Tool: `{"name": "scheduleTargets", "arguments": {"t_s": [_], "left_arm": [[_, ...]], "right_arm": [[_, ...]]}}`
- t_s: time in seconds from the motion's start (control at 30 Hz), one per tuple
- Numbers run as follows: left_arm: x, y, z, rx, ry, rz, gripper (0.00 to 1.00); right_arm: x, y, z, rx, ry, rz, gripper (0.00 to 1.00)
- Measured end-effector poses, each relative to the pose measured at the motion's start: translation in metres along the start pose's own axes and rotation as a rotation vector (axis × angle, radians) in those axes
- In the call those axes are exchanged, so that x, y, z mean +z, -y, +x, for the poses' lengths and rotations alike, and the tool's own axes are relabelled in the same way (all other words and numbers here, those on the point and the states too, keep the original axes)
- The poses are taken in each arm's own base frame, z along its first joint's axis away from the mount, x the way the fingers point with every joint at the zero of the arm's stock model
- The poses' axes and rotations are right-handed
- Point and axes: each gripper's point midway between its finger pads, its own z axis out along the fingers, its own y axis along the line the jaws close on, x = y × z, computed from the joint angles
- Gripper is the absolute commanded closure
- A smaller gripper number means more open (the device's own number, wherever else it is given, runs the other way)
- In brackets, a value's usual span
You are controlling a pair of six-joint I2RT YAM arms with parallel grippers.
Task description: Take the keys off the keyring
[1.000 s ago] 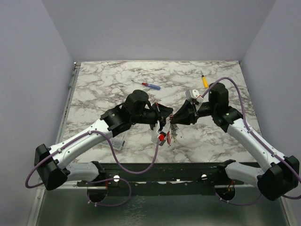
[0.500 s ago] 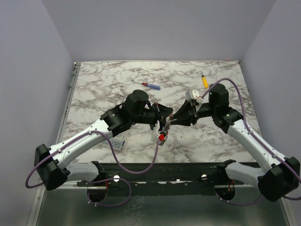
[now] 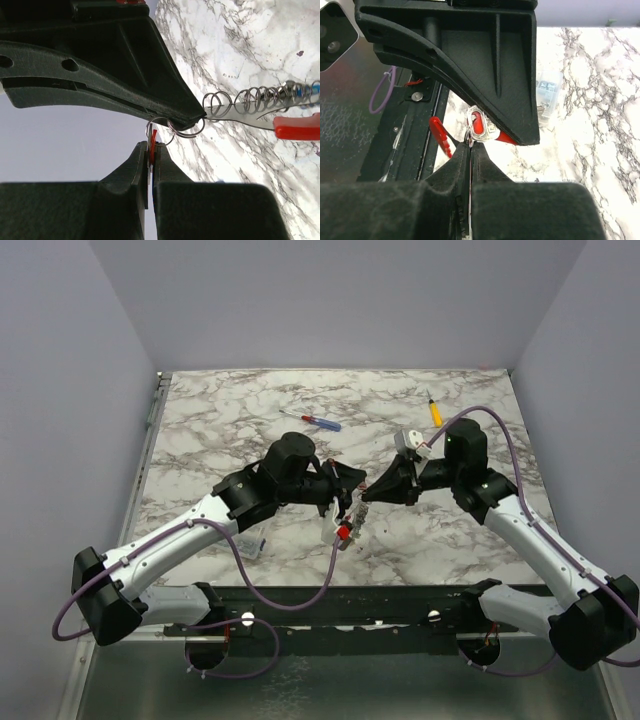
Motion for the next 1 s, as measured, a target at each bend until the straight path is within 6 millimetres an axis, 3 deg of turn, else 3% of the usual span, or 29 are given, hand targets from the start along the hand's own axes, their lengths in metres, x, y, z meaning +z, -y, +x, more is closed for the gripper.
{"name": "scheduleTargets", "arguments": {"t_s": [0.57, 1.0], "left_arm": [[-0.015, 0.026, 0.01, 0.044, -0.1, 0.005, 1.0], [-0.016, 0.025, 0.019, 0.105, -0.149, -0.008, 1.0]], "right_arm": [[0.0, 0.008, 0.005, 0.279, -0.009, 0.138, 0.99], [0.0, 0.021, 0.002, 0.457, 0.031, 0.241, 0.99]]}}
